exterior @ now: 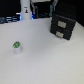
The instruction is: Open the kcup holder, insert the kcup into the holder, and close the kcup holder
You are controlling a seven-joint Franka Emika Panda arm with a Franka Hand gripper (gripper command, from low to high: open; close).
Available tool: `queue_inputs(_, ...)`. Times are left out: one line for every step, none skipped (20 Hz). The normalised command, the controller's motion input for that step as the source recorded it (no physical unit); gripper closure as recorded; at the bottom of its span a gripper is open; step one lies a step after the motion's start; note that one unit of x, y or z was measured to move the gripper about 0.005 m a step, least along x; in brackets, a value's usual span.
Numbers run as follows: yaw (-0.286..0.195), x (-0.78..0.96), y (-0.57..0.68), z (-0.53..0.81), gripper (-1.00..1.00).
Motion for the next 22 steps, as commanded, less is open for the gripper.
queue_inputs(-0.155,-0.26,0.66,0.07,-1.00)
queue_inputs(-0.158,-0.26,0.67,0.07,-1.00)
queue_inputs(-0.159,-0.26,0.68,0.07,-1.00)
queue_inputs(-0.160,-0.27,0.68,0.07,-1.00)
queue_inputs(-0.161,-0.28,0.69,0.07,-1.00)
queue_inputs(-0.162,-0.28,0.69,0.08,-1.00)
queue_inputs(-0.162,-0.27,0.70,0.09,-1.00)
queue_inputs(-0.164,-0.26,0.70,0.08,-1.00)
queue_inputs(-0.167,-0.27,0.71,0.06,-1.00)
queue_inputs(-0.167,-0.25,0.71,0.03,-1.00)
queue_inputs(-0.174,-0.23,0.73,0.01,-1.00)
queue_inputs(-0.184,-0.22,0.72,0.01,-1.00)
queue_inputs(-0.188,-0.22,0.72,0.01,-1.00)
queue_inputs(-0.189,-0.22,0.72,0.01,-1.00)
queue_inputs(-0.190,-0.23,0.73,0.01,-1.00)
queue_inputs(-0.189,-0.24,0.73,0.01,-1.00)
queue_inputs(-0.189,-0.24,0.73,0.00,-1.00)
queue_inputs(-0.189,-0.25,0.72,-0.02,-1.00)
queue_inputs(-0.189,-0.26,0.72,-0.04,-1.00)
queue_inputs(-0.189,-0.26,0.72,-0.06,-1.00)
queue_inputs(-0.199,-0.27,0.72,-0.09,-1.00)
queue_inputs(-0.188,-0.23,0.67,-0.14,-1.00)
